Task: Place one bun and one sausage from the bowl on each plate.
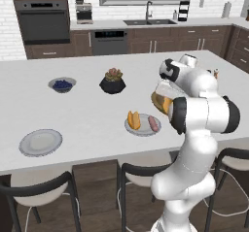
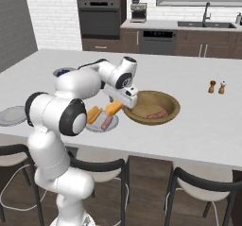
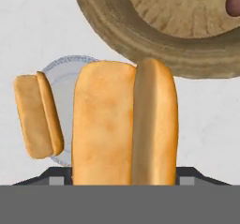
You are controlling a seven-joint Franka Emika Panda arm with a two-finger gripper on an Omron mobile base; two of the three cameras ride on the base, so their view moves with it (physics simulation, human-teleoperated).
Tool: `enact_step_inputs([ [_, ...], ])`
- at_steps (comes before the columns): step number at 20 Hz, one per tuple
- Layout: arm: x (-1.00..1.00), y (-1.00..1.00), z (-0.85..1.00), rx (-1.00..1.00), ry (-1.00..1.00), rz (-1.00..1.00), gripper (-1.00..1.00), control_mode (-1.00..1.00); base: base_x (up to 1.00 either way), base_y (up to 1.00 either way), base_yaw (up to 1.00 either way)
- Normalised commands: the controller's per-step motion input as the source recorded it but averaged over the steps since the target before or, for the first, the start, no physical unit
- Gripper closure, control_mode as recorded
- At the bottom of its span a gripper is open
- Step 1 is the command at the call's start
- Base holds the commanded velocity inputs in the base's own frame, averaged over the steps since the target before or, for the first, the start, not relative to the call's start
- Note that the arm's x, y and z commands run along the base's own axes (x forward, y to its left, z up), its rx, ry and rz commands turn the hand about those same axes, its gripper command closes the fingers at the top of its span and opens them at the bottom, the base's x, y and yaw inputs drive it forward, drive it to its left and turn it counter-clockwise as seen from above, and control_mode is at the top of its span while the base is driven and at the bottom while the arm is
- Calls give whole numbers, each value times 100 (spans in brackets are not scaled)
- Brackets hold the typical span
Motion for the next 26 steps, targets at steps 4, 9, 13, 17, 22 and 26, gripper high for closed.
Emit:
enact_step_inputs([
  [4, -88, 23, 9, -9, 0, 39, 100, -100, 0, 0, 0],
  [9, -61, 31, 11, -6, 0, 17, 100, -100, 0, 0, 0],
  [13, -52, 31, 6, -7, 0, 5, 100, -100, 0, 0, 0],
  [17, -27, 18, 4, -3, 0, 1, 100, -100, 0, 0, 0],
  [22, -4, 7, 2, -1, -1, 0, 100, -100, 0, 0, 0],
  [26, 0, 0, 0, 0, 0, 0, 100, 100, -36, 24, 1],
])
